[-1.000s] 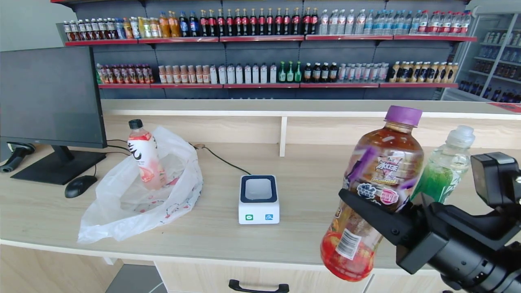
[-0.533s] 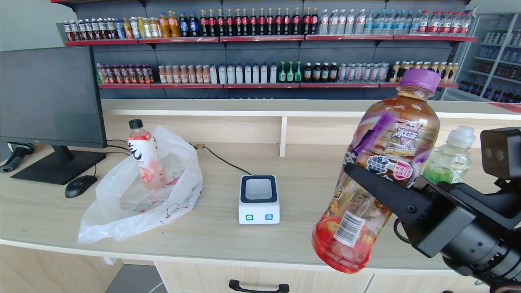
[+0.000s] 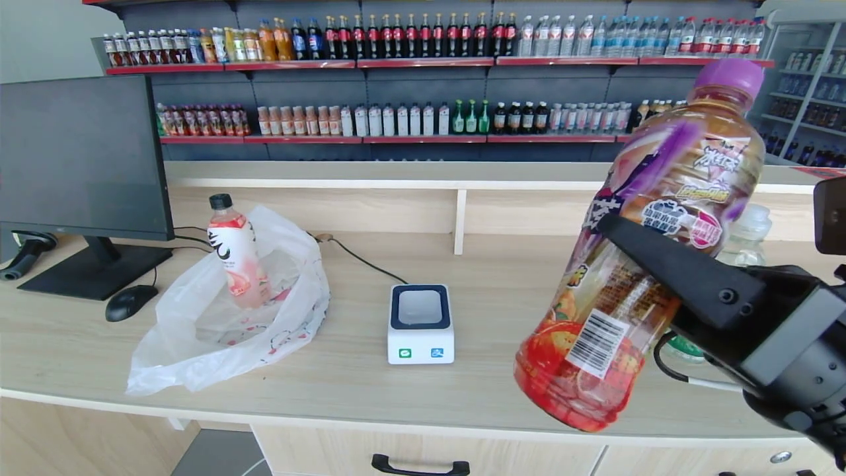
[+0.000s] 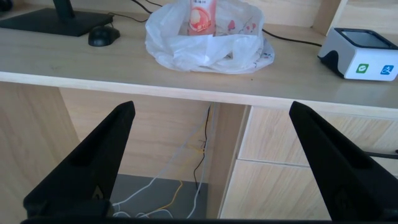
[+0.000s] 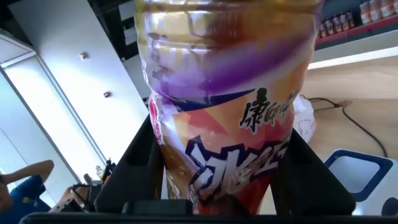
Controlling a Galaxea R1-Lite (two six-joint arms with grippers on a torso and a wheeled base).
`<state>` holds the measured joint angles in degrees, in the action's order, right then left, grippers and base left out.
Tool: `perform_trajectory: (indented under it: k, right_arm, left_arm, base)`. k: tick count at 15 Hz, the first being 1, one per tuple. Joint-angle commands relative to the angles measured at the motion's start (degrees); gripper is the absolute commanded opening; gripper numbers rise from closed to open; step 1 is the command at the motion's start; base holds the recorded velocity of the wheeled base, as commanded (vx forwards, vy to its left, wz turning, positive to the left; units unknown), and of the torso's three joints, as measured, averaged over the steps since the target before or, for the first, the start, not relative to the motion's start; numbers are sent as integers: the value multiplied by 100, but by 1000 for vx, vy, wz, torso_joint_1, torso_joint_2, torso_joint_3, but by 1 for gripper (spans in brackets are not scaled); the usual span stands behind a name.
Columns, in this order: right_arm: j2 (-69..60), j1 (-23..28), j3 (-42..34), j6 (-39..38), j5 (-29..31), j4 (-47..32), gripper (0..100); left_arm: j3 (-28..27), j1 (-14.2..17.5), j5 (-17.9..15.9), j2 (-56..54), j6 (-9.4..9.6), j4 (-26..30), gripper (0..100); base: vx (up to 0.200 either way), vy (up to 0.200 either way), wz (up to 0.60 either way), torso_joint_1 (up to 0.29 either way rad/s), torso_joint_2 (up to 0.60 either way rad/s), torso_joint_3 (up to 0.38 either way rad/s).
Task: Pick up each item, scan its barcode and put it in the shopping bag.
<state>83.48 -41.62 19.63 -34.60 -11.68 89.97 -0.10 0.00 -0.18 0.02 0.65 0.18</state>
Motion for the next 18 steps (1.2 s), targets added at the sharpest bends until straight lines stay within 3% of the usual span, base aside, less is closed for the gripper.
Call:
perform_trajectory:
  k: [1,18]
  right_arm:
    - [-60,-4,41,-56,-1,3,0]
    - [-86,5,59,-214,-1,3,0]
  left_arm:
    - [1,0,1,-2,-3,-1,100]
    - [1,0,1,-2,6,-1,100]
  base:
    - [0,0,0,0,0,0]
    - [0,0,0,0,0,0]
